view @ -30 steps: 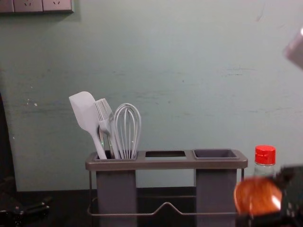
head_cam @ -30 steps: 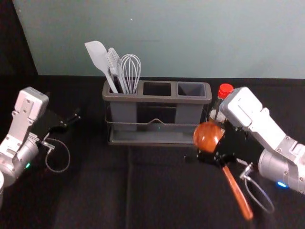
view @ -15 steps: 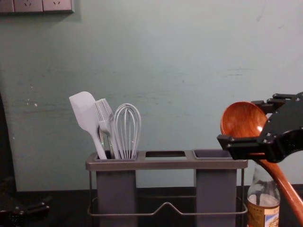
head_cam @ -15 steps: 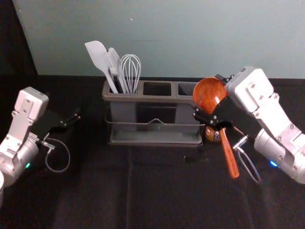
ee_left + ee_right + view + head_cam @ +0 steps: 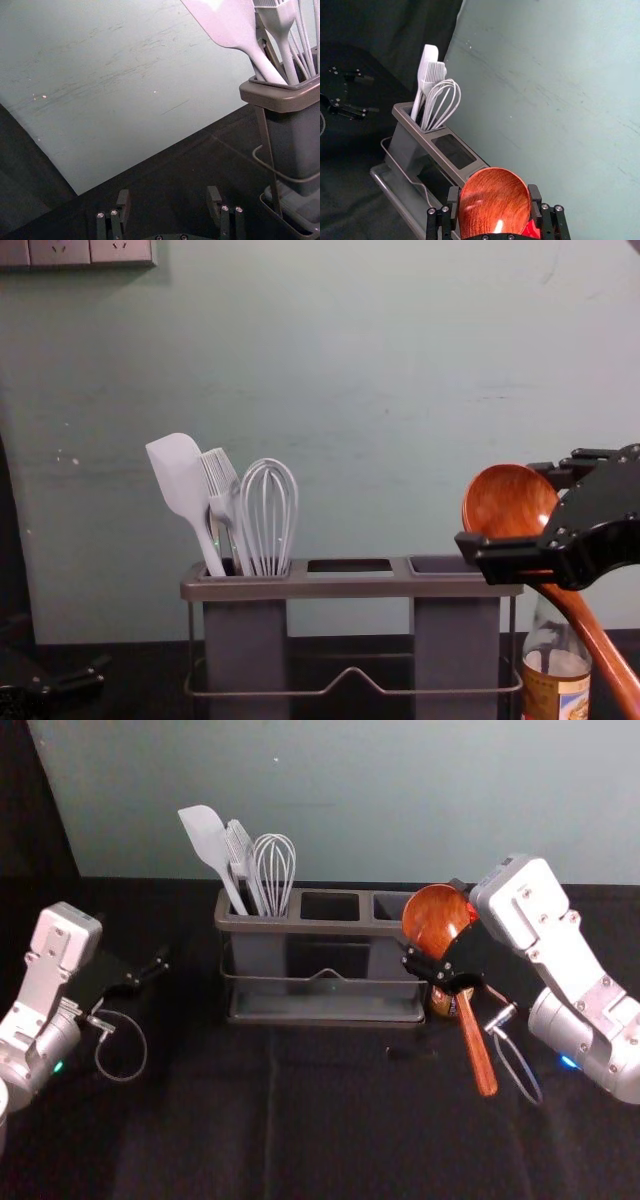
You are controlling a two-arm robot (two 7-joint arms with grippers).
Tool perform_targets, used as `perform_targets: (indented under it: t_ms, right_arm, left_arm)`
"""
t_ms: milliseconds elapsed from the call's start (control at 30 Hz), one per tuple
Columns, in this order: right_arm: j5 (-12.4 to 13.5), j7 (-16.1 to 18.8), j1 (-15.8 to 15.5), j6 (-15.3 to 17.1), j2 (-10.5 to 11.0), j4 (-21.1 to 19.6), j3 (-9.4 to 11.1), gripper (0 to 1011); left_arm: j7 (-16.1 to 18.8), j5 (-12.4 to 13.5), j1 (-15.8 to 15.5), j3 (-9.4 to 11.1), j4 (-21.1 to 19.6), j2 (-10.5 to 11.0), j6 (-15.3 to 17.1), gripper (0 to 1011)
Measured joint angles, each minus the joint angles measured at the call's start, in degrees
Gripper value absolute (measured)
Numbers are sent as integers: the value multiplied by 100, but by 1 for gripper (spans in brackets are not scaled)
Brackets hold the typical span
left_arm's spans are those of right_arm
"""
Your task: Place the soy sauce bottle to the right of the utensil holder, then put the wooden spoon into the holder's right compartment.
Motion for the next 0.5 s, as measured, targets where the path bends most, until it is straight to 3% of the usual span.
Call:
perform_targets:
  t_ms: [400,500]
  right_arm:
    - [-3,-18,-7,-33,9,-14,0,839]
    - [27,-119,-60,-160,-88,-43,105,840]
  left_arm:
    - [0,0,0,0,0,0,0,1005]
    - [0,0,0,0,0,0,-1,1005]
